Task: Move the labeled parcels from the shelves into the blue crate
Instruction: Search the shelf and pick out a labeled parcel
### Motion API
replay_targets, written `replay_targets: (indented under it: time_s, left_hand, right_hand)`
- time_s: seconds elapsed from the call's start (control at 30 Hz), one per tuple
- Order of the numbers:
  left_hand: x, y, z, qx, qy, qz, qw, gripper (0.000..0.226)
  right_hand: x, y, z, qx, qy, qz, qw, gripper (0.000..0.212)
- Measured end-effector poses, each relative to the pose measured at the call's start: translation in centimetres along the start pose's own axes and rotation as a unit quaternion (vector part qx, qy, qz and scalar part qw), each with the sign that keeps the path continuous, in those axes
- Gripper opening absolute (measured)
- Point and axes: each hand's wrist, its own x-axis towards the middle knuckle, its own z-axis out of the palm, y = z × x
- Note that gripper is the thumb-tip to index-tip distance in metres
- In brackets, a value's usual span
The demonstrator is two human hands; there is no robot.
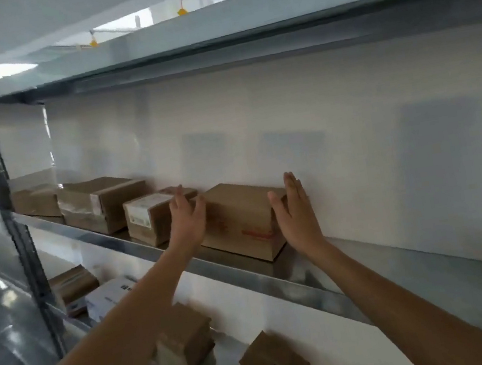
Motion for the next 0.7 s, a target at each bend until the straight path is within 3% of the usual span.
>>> replay_targets:
  time_s: [0.17, 0.27, 0.37, 0.53, 0.7]
  left_hand:
    - [3.5, -2.4, 0.6, -0.102, -0.102, -0.024, 0.989, 0.057]
    - [4.0, -2.9, 0.5, -0.16, -0.132, -0.036, 0.978, 0.047]
    - [3.8, -2.8, 0.1, -0.198, -0.165, -0.059, 0.964, 0.046]
    - [3.9, 0.0, -2.2, -0.165, -0.225, -0.037, 0.96, 0.061]
    - [4.7, 3.6, -4.1, -0.269, -0.26, -0.053, 0.926, 0.062]
  right_hand:
    - [-0.8, -0.6, 1.1, 0.039, 0.08, 0.073, 0.993, 0.065]
    - [-1.8, -1.3, 1.1, 0.112, 0.131, 0.175, 0.969, 0.055]
    - [-2.8, -1.9, 1.4, 0.18, 0.119, 0.25, 0.944, 0.046]
    - [-3.5, -4.6, 0.4, 0.257, 0.118, 0.261, 0.923, 0.044]
    - [-3.9, -5.7, -2.5, 0.312, 0.129, 0.242, 0.91, 0.071]
